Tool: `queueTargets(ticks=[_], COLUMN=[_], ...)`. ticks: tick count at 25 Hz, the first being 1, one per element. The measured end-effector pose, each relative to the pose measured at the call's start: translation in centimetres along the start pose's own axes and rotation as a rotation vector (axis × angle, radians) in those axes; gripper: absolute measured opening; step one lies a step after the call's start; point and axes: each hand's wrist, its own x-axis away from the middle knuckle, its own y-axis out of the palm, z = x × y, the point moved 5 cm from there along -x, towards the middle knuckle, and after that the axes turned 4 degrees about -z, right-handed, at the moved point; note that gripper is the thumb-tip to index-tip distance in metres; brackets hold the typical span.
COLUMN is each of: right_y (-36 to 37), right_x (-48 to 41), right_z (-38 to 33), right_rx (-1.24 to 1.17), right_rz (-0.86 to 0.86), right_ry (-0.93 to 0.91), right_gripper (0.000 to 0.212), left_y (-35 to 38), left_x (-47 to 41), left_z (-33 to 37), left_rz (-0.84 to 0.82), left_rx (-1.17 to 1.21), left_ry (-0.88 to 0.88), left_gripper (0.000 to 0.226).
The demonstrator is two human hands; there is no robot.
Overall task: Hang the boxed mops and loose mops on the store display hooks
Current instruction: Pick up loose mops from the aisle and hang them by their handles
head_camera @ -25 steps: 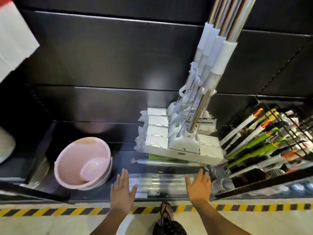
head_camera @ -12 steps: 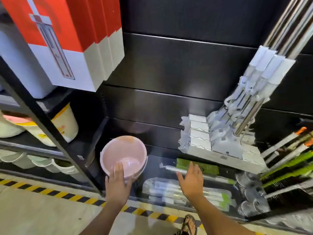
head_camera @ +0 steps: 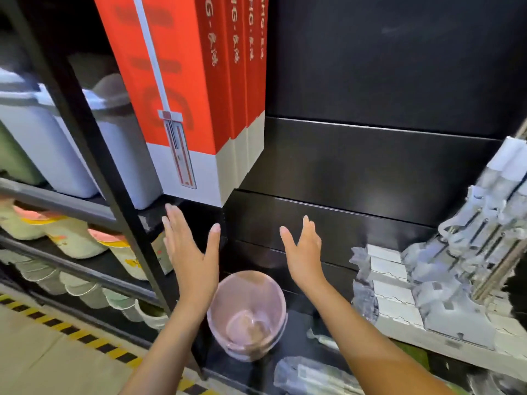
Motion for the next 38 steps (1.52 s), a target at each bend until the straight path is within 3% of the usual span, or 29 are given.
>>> queueTargets(ticks=[4, 14, 18, 24, 38], right_y=[1.8, 4.7, 7.3, 7.9, 8.4], right_x=[-5.6, -15.6, -16.4, -17.2, -18.5], right_z=[-6.9, -19.3, -20.2, -20.2, -19.9], right_rx=[-0.217, -0.406, -0.411, -0.488, -0.562], right_rz=[-0.075, -0.169, -0.228, -0.155, -0.093], right_ry=[-0.057, -0.294, -0.311, -0.296, -0.302], right_gripper=[0.07, 0.074, 0.064, 0.061, 0.061], left_y=[-0.6, -0.3, -0.5, -0.3, -0.3], left_x=[-5.7, -14.8, -15.3, -16.3, -16.7], left_z=[4.7, 11.0, 10.9, 10.4, 10.0], left_rz=[0.072, 0.289, 0.331, 0.351, 0.355], left_rx=[0.012, -0.101, -0.105, -0.165, -0.205], left_ry=[0.154, 0.403, 0.431, 0.396, 0.434], left_gripper=[0.086, 0.088, 0.088, 0.096, 0.084])
